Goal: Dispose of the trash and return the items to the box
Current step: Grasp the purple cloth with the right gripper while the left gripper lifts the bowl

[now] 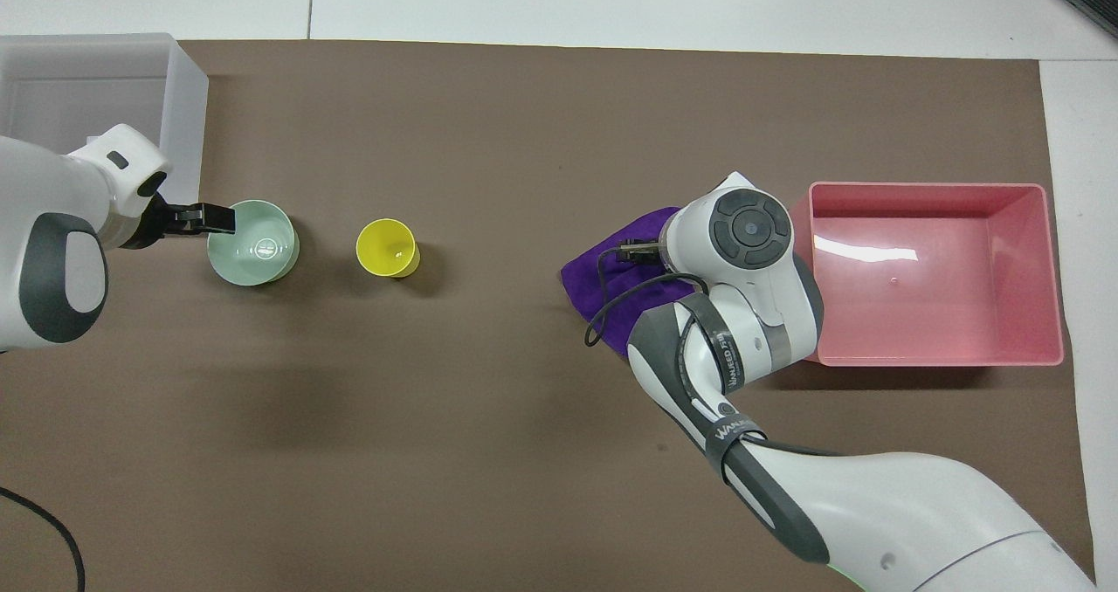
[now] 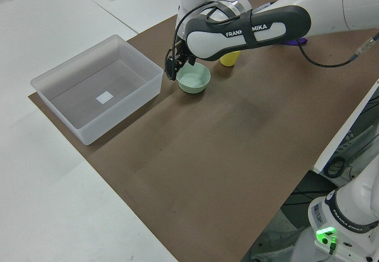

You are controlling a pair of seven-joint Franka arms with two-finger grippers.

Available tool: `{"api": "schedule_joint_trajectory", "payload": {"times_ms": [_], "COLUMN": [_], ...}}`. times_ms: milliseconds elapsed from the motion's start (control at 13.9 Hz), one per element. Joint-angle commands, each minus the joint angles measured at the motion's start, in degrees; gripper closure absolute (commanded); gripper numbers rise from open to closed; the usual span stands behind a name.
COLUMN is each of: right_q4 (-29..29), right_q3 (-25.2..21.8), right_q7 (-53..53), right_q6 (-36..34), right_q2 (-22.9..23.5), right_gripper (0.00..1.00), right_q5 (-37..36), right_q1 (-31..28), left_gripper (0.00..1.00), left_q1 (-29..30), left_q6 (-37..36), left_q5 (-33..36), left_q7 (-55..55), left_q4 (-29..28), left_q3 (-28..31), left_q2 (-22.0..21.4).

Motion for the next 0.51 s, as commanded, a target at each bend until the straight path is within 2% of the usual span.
{"api": "schedule_joint_trajectory", "payload": {"times_ms": [0, 72, 144, 289, 433], "right_q4": [-1.93, -1.93, -1.93, -1.93, -1.49], "right_q3": [0.33, 0.33, 0.33, 0.33, 0.24], "right_q7": [-1.41, -0.63, 0.51, 0.79, 1.40], "right_q6": [2.43, 2.43, 2.34, 1.55, -0.20], "right_q2": [-0.70, -0.70, -0.70, -0.79, -1.31], "right_gripper": [0.91, 1.00, 1.00, 1.00, 1.00], "right_q5": [0.87, 0.96, 1.13, 1.13, 1.05], "right_q1": [-0.22, 0.05, 0.14, 0.22, 0.31], "left_gripper": [0.00, 0.00, 0.20, 1.00, 1.00], "left_q1": [0.08, 0.26, 0.26, 0.09, 0.08], "left_q6": [4.06, 5.37, 5.04, 4.77, 4.51], "left_q5": [-0.68, -0.68, -0.68, -0.68, -0.68], "left_q7": [-1.16, -1.07, -1.16, -1.07, -1.07], "left_q4": [-1.88, -3.11, -3.21, -3.47, -3.39], "left_q3": [-0.39, -0.39, -0.39, -0.48, -0.48], "left_q2": [1.69, 1.60, 1.51, 1.34, 1.25]}}
